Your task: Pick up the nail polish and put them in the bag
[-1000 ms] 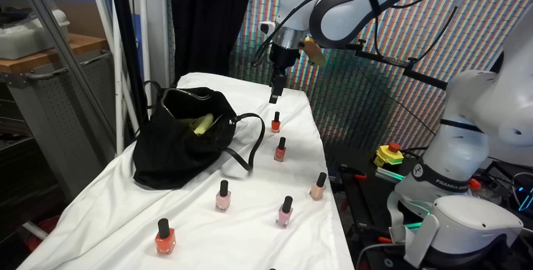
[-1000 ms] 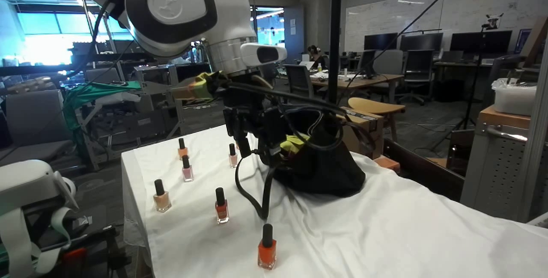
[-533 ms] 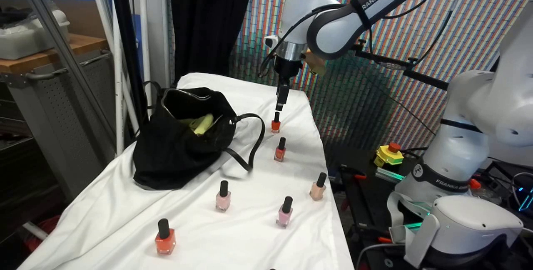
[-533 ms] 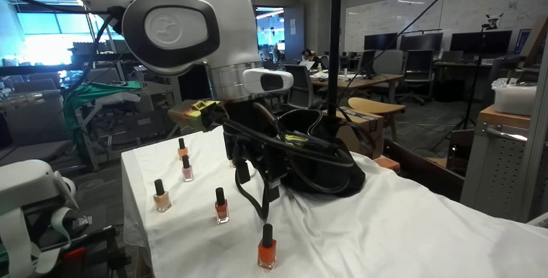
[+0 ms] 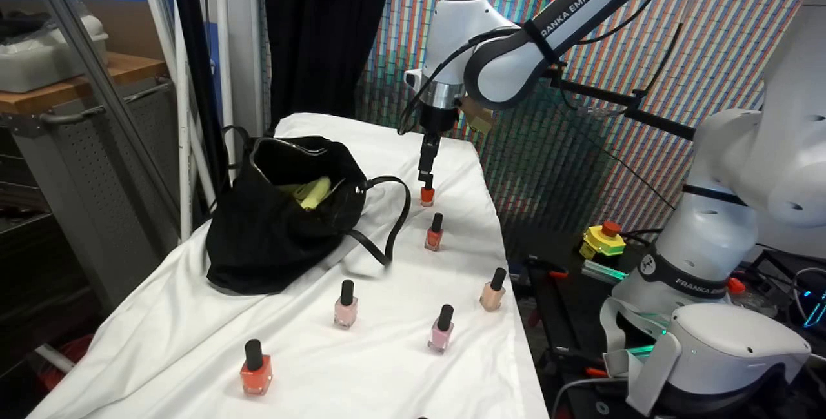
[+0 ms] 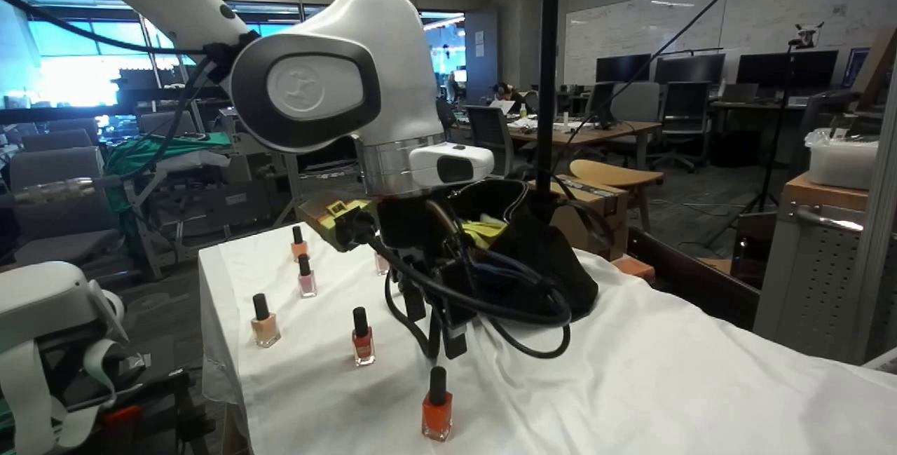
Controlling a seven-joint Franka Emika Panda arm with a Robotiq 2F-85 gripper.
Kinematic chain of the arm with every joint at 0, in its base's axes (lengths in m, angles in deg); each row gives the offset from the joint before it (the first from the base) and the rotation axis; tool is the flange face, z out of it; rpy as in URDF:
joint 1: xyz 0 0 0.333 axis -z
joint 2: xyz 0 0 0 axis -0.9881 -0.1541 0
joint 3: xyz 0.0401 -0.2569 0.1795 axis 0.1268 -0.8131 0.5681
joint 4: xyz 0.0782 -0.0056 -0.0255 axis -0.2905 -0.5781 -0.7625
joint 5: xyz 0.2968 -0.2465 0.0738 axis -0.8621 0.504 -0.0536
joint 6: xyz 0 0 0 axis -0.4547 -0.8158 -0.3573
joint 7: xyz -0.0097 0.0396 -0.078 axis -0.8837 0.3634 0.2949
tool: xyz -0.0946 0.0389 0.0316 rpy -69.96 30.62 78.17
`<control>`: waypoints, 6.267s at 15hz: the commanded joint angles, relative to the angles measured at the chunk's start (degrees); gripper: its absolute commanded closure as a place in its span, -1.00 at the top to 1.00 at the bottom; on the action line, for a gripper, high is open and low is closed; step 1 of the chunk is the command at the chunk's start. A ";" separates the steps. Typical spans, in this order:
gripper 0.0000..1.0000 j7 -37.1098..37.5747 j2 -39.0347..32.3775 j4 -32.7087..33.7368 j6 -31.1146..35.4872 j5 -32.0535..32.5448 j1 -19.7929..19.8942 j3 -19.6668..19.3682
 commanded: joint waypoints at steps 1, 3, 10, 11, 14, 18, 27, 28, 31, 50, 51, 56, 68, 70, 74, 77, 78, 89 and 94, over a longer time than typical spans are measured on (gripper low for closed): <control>1.00 9.51 -2.66 2.89 2.14 2.03 -0.46 -0.75; 1.00 16.55 -3.98 4.52 2.10 2.41 -1.04 -0.96; 1.00 37.63 -6.94 8.01 0.00 10.78 -3.16 -3.86; 1.00 40.17 -7.05 8.25 -0.27 12.25 -3.46 -4.50; 1.00 45.06 -7.16 8.78 -1.86 13.34 -3.76 -5.39; 1.00 45.49 -7.24 8.25 -2.54 11.27 -2.89 -5.13; 1.00 40.75 -10.37 7.25 -0.21 2.87 -1.13 -4.93; 1.00 40.15 -10.79 7.29 -0.02 1.98 -1.02 -4.96; 1.00 38.25 -12.04 7.33 0.15 -0.40 -0.75 -5.03; 1.00 30.56 -14.71 6.94 2.51 -8.62 -0.22 -5.72; 1.00 30.30 -14.63 6.52 2.81 -8.95 -0.25 -5.73; 1.00 29.14 -14.09 5.30 3.07 -10.76 -0.34 -5.55; 1.00 30.01 -11.41 2.77 6.80 -9.75 -1.29 -6.45; 1.00 30.26 -10.76 2.82 6.28 -9.64 -1.45 -6.53; 1.00 30.74 -9.42 2.36 5.52 -9.12 -1.77 -6.50; 1.00 30.63 -8.55 1.56 5.19 -9.31 -1.74 -6.24; 1.00 30.83 -8.31 1.27 5.15 -9.27 -1.80 -6.23; 1.00 29.50 -7.89 -0.21 5.14 -10.43 -1.97 -5.06; 1.00 28.29 -8.87 0.16 4.92 -11.43 -1.57 -4.47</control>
